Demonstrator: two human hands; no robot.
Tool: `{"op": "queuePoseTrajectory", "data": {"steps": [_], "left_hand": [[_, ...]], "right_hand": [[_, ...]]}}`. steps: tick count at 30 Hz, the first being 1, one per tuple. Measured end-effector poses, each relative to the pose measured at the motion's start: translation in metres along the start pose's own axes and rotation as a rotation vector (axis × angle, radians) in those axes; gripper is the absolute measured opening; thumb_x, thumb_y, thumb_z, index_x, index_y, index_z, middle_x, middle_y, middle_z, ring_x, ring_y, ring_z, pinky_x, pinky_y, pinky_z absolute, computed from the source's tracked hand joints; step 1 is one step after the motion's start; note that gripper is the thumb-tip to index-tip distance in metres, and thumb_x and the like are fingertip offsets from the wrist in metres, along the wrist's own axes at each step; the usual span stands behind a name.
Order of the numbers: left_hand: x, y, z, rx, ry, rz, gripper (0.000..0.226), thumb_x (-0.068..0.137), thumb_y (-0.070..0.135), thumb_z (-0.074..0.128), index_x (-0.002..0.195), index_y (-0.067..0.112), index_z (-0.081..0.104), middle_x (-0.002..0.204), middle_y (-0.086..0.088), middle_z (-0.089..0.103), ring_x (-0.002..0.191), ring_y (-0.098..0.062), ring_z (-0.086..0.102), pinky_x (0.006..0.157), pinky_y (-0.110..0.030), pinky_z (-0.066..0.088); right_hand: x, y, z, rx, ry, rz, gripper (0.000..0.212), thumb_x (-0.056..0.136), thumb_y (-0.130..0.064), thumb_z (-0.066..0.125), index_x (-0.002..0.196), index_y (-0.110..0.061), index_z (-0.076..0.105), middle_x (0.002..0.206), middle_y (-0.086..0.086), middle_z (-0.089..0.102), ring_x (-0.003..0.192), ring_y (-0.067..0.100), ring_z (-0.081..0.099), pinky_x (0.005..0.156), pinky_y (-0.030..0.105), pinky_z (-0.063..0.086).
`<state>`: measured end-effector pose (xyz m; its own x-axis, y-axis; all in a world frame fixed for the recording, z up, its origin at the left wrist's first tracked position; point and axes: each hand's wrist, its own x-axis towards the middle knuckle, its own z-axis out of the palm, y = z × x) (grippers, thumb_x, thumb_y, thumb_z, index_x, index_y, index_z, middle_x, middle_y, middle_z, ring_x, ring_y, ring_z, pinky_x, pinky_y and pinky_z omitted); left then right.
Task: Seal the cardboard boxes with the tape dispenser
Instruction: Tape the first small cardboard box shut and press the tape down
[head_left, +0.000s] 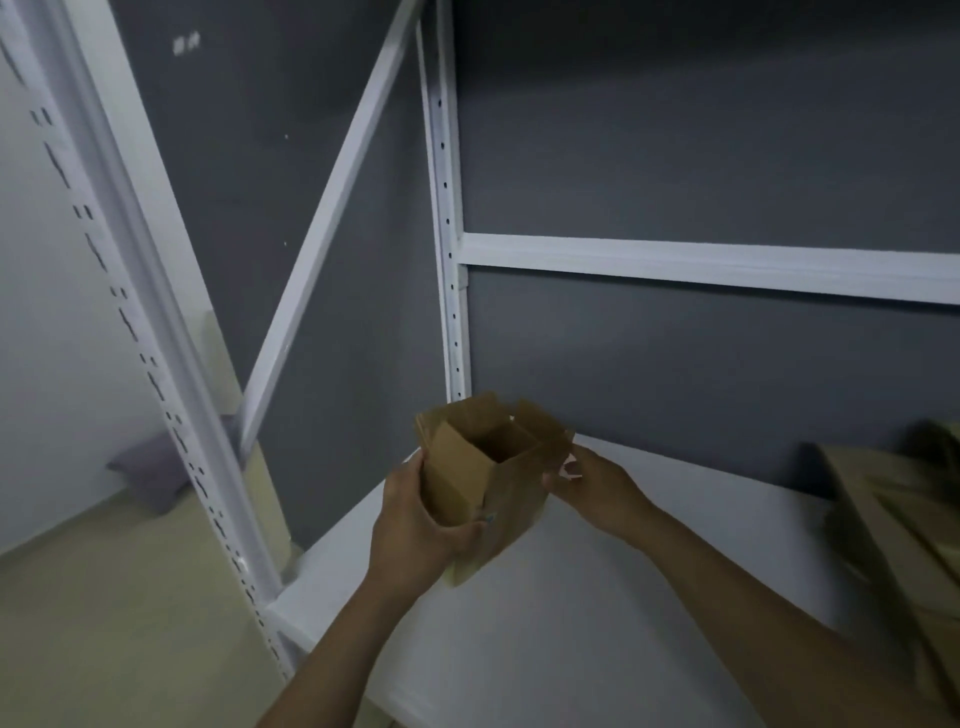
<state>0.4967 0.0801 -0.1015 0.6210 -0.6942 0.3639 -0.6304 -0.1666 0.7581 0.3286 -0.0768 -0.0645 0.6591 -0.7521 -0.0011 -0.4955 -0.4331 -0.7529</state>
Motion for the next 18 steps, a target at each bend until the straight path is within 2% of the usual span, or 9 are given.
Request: {"op": "queuePoseTrajectory", "data": {"steps": [3,5,7,11,13,16,18], "left_hand": [[0.051,-0.029,0.016,0.022,0.003,-0.025,0.121,0.051,0.065,0.082,0.149,0.031,0.020,0.137,0.013,0.038,0.117,-0.009,0.045,0.091,-0.034,0.051],[0.083,-0.046,0.028,0.031,0.015,-0.033,0.118,0.053,0.066,0.081,0.149,0.029,0.024,0.140,0.008,0.041,0.121,-0.012,0.046,0.095,-0.036,0.050],[0.110,-0.053,0.038,0.013,0.022,-0.072,0.115,0.054,0.059,0.084,0.148,0.026,0.028,0.142,0.003,0.041,0.123,-0.013,0.044,0.098,-0.033,0.047],[0.147,-0.061,0.056,-0.061,0.073,-0.094,0.114,0.057,0.043,0.090,0.148,0.022,0.024,0.139,0.003,0.036,0.116,-0.007,0.037,0.092,-0.024,0.037],[0.162,-0.066,0.067,-0.076,0.091,-0.137,0.113,0.060,0.038,0.090,0.148,0.019,0.022,0.137,0.001,0.034,0.117,-0.011,0.038,0.092,-0.028,0.040],[0.186,-0.071,0.079,-0.101,0.121,-0.180,0.117,0.057,0.035,0.092,0.148,0.013,0.022,0.137,-0.005,0.036,0.122,-0.023,0.043,0.100,-0.041,0.045],[0.201,-0.073,0.090,-0.143,0.117,-0.190,0.120,0.051,0.037,0.094,0.146,0.015,0.024,0.134,-0.003,0.041,0.120,-0.022,0.047,0.098,-0.044,0.048]], "right_hand": [[0.054,0.000,0.004,-0.130,-0.038,-0.056,0.060,0.096,-0.037,0.052,0.147,-0.015,0.030,0.146,0.005,0.043,0.129,0.019,0.045,0.090,0.017,0.033],[0.088,0.004,0.004,-0.227,-0.068,-0.087,0.058,0.097,-0.036,0.051,0.147,-0.012,0.031,0.148,0.005,0.040,0.131,0.019,0.043,0.097,0.019,0.033],[0.119,0.008,0.001,-0.329,-0.089,-0.086,0.057,0.098,-0.038,0.050,0.145,-0.010,0.035,0.150,0.005,0.037,0.135,0.018,0.038,0.104,0.021,0.029],[0.167,0.016,0.001,-0.472,-0.099,-0.080,0.055,0.097,-0.043,0.049,0.142,-0.012,0.043,0.148,0.005,0.040,0.134,0.019,0.039,0.106,0.023,0.029],[0.182,0.019,0.002,-0.529,-0.107,-0.081,0.055,0.097,-0.044,0.048,0.142,-0.013,0.044,0.147,0.007,0.040,0.133,0.020,0.039,0.107,0.025,0.032],[0.199,0.026,0.004,-0.598,-0.116,-0.079,0.055,0.097,-0.043,0.047,0.143,-0.013,0.043,0.148,0.007,0.039,0.134,0.021,0.038,0.109,0.026,0.032],[0.206,0.030,0.004,-0.625,-0.116,-0.066,0.055,0.098,-0.043,0.046,0.143,-0.012,0.043,0.148,0.006,0.039,0.134,0.022,0.039,0.109,0.027,0.032]]}}
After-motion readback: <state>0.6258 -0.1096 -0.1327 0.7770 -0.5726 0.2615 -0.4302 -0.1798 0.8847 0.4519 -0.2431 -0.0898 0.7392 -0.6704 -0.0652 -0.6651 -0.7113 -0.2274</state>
